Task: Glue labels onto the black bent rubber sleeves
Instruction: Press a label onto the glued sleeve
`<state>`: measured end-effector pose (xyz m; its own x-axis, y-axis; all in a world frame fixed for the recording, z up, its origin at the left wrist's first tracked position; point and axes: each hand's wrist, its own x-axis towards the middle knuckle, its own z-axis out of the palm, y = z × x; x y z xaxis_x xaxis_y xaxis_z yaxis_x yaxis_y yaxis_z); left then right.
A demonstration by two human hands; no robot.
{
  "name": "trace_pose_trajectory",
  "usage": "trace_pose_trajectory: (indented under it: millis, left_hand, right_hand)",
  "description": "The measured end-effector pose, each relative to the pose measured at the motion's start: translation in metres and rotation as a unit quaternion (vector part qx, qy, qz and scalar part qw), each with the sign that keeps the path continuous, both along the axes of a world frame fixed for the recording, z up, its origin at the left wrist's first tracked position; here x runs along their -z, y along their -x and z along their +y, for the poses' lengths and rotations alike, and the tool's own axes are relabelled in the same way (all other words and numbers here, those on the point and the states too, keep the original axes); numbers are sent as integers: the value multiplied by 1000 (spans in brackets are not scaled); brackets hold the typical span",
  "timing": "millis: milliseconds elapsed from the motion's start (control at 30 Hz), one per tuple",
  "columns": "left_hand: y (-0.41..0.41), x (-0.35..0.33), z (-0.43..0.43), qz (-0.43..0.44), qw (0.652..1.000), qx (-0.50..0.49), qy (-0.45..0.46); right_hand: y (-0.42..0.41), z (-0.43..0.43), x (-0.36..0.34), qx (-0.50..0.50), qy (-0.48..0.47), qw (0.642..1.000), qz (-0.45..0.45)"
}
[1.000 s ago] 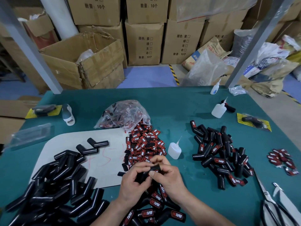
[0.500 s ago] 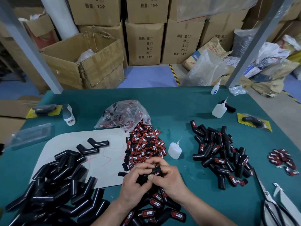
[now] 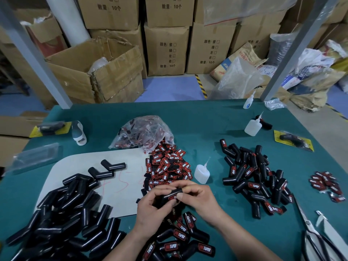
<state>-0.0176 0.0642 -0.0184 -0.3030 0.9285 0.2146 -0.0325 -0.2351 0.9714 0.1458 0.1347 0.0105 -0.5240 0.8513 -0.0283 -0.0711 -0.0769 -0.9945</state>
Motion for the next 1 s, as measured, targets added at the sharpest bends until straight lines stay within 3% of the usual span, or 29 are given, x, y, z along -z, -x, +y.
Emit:
trace_pose_trajectory:
  millis: [367, 533, 1000]
  left_hand:
    - [2, -3, 2, -71, 996, 22, 48]
    - [2, 1, 0, -89, 994, 26, 54]
    - [-4, -3, -1, -40, 997, 37, 53]
  right_hand:
    - [4, -4, 11, 34, 35, 998, 28]
    - [8, -11, 5, 0, -56, 998, -31]
    - [9, -16, 5, 7, -134, 989, -65]
